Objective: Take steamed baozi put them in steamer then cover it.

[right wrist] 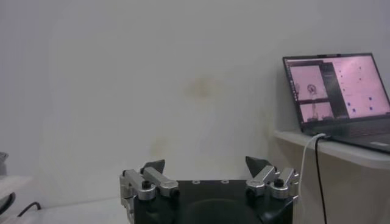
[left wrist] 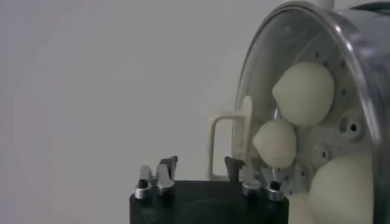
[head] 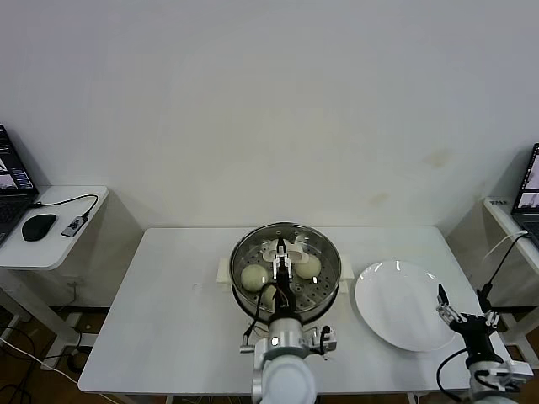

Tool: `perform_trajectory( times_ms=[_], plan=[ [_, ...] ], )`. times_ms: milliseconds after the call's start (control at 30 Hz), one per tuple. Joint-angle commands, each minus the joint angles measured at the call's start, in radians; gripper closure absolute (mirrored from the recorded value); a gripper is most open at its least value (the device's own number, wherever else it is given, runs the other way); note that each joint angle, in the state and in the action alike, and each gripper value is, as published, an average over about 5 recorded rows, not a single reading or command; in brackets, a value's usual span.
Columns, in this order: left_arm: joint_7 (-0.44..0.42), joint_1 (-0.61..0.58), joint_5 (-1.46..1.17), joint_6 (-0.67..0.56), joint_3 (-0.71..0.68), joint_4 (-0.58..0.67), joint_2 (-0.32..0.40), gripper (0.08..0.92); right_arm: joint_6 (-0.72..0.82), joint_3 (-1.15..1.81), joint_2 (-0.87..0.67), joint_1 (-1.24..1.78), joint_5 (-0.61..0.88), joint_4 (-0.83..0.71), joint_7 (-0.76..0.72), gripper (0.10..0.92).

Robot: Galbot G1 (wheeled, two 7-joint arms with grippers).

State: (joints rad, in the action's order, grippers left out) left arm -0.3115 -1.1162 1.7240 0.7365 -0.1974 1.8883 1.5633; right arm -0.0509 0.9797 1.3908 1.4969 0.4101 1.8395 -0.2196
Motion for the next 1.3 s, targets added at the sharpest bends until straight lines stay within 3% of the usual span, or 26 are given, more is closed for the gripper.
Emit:
perform_trajectory(
  times_ms=[33, 233, 400, 533, 700, 967, 1300],
  plan=[
    [-0.019, -0.073, -0.006, 0.000, 0.012, 0.182, -0.037, 0.191, 0.031, -0.021, 0.001, 0.010, 0.003, 0.017, 0.007, 0.203],
    [0.007, -0.137, -0.152, -0.026, 0.146, 0.375, -0.110, 0.177, 0.067, -0.103, 0.010, 0.045, -0.004, 0.068, 0.031, 0.203],
    [0.066, -0.179, -0.569, -0.083, 0.352, 0.496, -0.164, 0.177, 0.086, -0.189, 0.010, 0.085, -0.042, 0.109, 0.061, 0.203],
    [0.190, -0.251, -1.103, -0.240, 0.606, 0.472, -0.199, 0.177, 0.083, -0.254, 0.005, 0.113, -0.071, 0.115, 0.094, 0.203],
    [0.250, -0.390, -1.510, -0.458, 0.832, 0.357, -0.199, 0.177, 0.094, -0.328, -0.011, 0.177, -0.099, 0.152, 0.108, 0.203],
    [0.261, -0.606, -1.726, -0.549, 0.847, 0.297, -0.152, 0.177, 0.056, -0.330, -0.093, 0.264, -0.110, 0.182, 0.108, 0.203],
    [0.316, -0.721, -1.680, -0.516, 0.804, 0.277, -0.121, 0.177, 0.124, -0.335, -0.134, 0.307, -0.113, 0.247, 0.158, 0.203]
  ],
)
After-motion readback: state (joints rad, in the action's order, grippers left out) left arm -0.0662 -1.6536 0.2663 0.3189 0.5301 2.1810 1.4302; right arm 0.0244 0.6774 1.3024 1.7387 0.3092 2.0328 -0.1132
